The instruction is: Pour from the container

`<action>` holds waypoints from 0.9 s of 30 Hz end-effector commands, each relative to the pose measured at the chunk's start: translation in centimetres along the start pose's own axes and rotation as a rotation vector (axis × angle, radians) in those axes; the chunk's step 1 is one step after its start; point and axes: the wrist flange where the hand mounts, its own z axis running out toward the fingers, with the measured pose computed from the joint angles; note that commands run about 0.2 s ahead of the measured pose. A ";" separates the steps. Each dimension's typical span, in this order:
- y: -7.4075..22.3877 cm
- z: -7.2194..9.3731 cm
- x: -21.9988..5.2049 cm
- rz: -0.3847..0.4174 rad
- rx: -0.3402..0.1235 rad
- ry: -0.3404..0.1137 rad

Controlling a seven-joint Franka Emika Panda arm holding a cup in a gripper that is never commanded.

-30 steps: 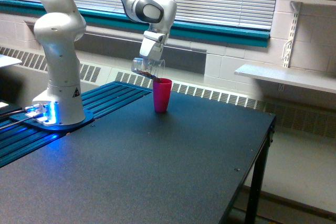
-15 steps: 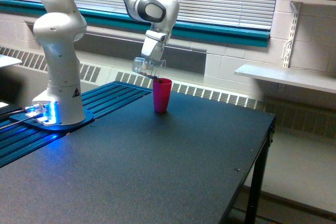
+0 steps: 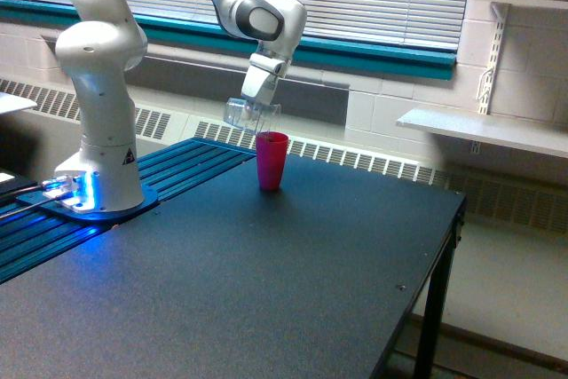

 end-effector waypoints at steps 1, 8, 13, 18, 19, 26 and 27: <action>-0.4 -0.4 0.3 -0.043 -0.011 0.007; -0.8 -0.8 0.6 -0.059 -0.013 0.019; -1.3 -1.2 0.8 -0.062 0.001 0.029; -1.7 -1.3 0.6 -0.067 0.008 0.032; -1.7 -1.2 0.6 -0.067 0.006 0.033; -2.0 -1.8 0.6 -0.062 0.025 0.051; -2.0 -1.9 0.7 -0.060 0.028 0.053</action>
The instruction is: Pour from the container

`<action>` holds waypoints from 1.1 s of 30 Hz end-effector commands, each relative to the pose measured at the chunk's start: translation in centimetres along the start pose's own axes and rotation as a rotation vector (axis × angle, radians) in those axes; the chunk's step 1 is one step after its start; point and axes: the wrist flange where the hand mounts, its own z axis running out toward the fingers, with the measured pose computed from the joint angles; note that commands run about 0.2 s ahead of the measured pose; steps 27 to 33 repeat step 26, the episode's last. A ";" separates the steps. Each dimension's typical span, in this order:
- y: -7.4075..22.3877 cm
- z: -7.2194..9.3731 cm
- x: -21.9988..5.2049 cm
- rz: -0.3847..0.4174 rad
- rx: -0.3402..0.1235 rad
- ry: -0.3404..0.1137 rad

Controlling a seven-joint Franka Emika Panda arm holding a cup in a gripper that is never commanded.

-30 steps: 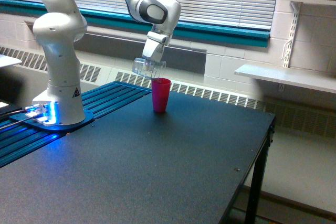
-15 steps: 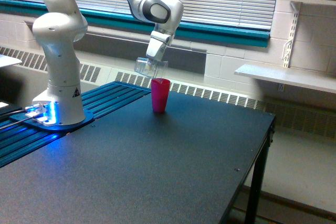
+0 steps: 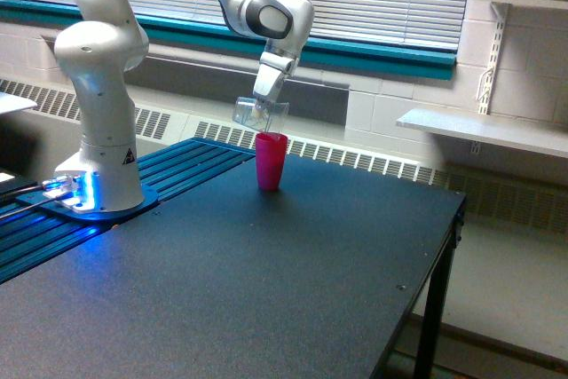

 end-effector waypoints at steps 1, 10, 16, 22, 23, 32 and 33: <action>-0.5 -0.9 0.2 0.003 0.026 0.026; -0.7 -3.1 1.6 0.046 0.078 0.076; -0.3 -4.7 2.6 0.078 0.106 0.114; 0.3 -6.0 4.3 0.124 0.135 0.167; 0.4 -6.2 4.7 0.127 0.142 0.184; 0.5 -6.4 5.3 0.135 0.151 0.204; 0.5 -6.4 5.3 0.135 0.151 0.204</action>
